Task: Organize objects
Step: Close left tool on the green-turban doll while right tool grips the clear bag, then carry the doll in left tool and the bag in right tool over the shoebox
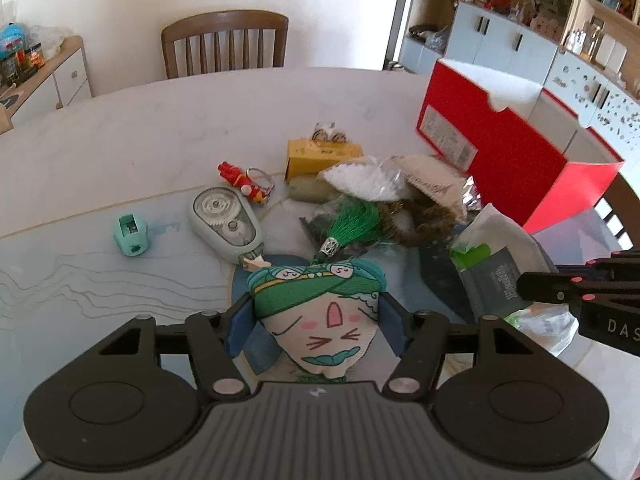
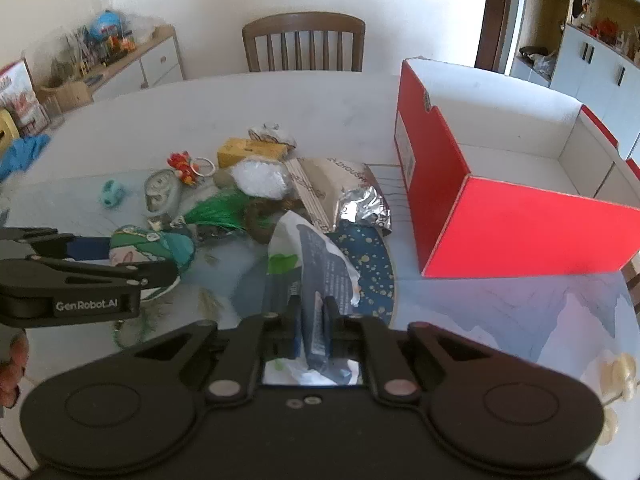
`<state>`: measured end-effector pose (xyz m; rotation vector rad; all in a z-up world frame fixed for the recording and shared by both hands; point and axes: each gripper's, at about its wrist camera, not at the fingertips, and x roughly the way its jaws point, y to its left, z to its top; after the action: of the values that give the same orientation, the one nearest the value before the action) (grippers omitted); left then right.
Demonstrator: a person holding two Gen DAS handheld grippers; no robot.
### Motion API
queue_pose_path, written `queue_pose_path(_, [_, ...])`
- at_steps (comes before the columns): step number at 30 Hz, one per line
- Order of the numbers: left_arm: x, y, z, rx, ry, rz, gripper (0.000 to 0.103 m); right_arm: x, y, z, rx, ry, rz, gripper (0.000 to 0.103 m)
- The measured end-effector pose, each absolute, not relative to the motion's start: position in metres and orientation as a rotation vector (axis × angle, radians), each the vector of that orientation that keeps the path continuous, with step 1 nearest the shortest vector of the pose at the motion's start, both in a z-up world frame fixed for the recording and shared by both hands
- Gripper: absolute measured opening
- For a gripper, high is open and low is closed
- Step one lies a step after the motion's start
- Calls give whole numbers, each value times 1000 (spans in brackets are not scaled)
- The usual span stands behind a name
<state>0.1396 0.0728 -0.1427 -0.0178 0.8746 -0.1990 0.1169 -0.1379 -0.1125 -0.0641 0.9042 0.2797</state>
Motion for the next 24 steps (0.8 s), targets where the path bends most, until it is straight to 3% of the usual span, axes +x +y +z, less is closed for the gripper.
queue_pose_path(24, [140, 47, -18, -29, 757, -369, 64, 105, -187, -18, 119, 840, 235, 7])
